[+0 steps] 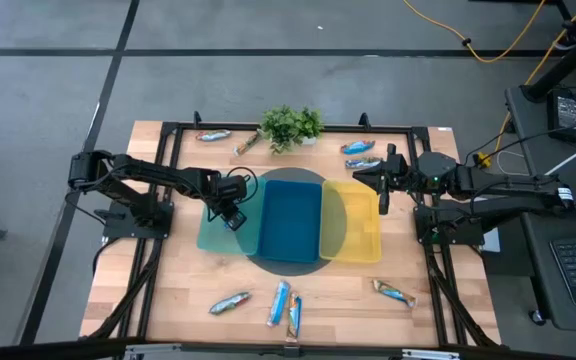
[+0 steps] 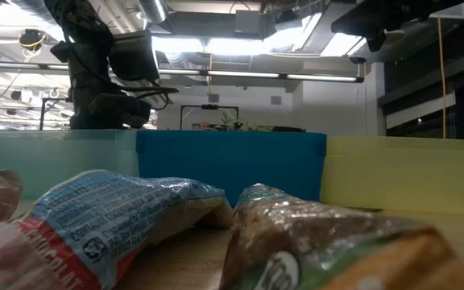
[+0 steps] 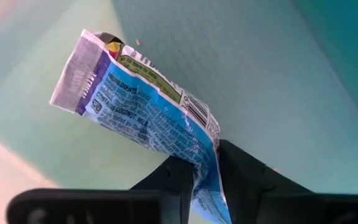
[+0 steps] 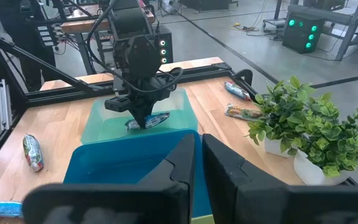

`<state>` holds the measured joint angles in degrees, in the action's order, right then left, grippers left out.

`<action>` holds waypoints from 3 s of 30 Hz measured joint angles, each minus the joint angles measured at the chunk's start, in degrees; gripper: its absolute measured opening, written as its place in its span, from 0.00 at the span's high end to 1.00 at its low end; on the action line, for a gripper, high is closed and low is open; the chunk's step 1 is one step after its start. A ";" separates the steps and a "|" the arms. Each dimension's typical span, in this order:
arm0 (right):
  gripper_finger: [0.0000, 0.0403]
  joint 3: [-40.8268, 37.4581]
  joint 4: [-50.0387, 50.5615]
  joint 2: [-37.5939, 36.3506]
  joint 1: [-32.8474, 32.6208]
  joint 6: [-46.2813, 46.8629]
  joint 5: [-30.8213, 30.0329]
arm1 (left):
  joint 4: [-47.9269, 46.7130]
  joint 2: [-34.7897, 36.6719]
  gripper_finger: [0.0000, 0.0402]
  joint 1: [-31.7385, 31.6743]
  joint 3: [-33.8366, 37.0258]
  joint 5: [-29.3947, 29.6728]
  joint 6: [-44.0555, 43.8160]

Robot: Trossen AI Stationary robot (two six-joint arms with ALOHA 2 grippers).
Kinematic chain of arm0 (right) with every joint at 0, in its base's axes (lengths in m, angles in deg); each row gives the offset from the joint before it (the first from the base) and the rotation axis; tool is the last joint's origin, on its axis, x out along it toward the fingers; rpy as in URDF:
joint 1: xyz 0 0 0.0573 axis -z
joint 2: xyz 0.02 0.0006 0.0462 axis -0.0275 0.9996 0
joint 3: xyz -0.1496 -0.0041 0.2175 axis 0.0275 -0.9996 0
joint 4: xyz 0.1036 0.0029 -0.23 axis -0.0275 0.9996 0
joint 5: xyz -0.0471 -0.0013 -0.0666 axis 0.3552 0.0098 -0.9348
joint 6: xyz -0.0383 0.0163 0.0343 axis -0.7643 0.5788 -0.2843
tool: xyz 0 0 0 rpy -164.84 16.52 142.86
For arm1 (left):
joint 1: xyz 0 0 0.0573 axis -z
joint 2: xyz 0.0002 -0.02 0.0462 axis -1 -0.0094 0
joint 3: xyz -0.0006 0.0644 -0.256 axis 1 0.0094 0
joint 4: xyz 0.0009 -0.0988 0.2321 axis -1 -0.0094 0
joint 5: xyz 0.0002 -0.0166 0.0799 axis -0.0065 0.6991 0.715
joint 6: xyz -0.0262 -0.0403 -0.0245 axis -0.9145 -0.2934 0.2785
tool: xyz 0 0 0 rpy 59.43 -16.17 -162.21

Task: Pick and place Granola Bars by type
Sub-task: Put the blue granola bar into the green bin, then put the red granola bar into the blue bin

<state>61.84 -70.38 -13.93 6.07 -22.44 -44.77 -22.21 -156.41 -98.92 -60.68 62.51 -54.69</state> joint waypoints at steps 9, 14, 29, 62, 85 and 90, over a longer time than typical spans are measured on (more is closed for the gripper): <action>0.91 0.00 0.02 0.00 -0.02 0.00 -0.02 | -0.07 0.00 0.81 -0.01 -0.06 -1.11 -0.06; 0.91 0.00 0.02 0.00 -0.01 0.00 0.00 | -1.28 0.00 0.81 0.00 -1.63 -0.96 0.78; 0.91 0.00 0.03 0.00 -0.02 0.31 0.00 | -15.68 0.11 0.78 -0.07 -11.66 5.15 6.93; 0.91 0.00 0.02 -0.02 -0.02 -3.10 0.48 | -23.55 23.35 0.78 -10.70 -22.82 13.38 9.38; 0.91 0.00 -0.06 -0.02 -0.02 -2.73 0.46 | -27.30 13.53 0.78 -37.43 -31.28 0.83 34.85; 0.91 0.00 -0.04 -0.01 -0.01 -2.64 0.48 | -30.77 7.25 0.78 -42.37 -38.47 0.03 39.27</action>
<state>61.84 -70.42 -13.94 6.06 -25.08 -44.28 -52.99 -149.16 -141.29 -99.15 62.54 -15.41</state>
